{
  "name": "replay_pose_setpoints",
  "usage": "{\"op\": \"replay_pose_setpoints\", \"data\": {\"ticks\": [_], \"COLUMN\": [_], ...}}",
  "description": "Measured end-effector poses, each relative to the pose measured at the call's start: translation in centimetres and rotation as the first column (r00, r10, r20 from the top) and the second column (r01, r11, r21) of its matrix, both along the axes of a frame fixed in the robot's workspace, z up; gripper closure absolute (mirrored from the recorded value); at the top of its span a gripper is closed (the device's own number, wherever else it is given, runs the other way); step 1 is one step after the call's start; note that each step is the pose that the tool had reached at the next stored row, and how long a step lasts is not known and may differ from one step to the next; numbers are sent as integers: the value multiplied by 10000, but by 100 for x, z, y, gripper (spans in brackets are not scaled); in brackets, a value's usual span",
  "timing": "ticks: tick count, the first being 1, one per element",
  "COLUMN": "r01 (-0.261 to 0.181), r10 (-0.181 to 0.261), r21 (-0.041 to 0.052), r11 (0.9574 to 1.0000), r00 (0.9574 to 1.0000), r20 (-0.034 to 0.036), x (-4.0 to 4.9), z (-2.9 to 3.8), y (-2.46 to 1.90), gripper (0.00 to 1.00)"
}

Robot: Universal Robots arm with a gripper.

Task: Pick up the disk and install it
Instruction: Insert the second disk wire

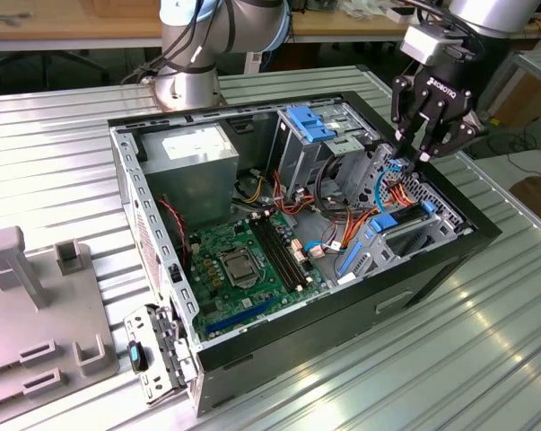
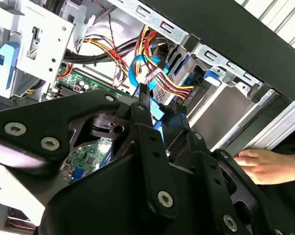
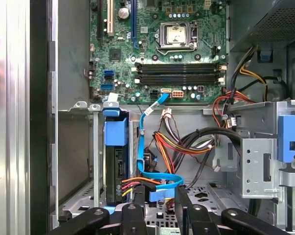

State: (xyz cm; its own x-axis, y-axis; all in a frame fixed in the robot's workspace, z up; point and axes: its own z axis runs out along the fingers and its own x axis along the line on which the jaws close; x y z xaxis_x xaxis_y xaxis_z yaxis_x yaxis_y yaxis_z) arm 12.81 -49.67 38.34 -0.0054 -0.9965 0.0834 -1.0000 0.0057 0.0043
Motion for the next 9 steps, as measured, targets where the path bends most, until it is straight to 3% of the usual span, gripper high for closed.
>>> {"op": "replay_pose_setpoints", "data": {"ticks": [6,8,9], "r01": [2,2,1], "r10": [-2,-2,-1], "r21": [-6,-133,-186], "r11": [10000,9999,9998], "r00": [10000,10000,10000], "r20": [0,-1,0], "x": [0,0,0], "z": [-3,-7,-10], "y": [3,-3,-7], "gripper": [64,77,77]}}
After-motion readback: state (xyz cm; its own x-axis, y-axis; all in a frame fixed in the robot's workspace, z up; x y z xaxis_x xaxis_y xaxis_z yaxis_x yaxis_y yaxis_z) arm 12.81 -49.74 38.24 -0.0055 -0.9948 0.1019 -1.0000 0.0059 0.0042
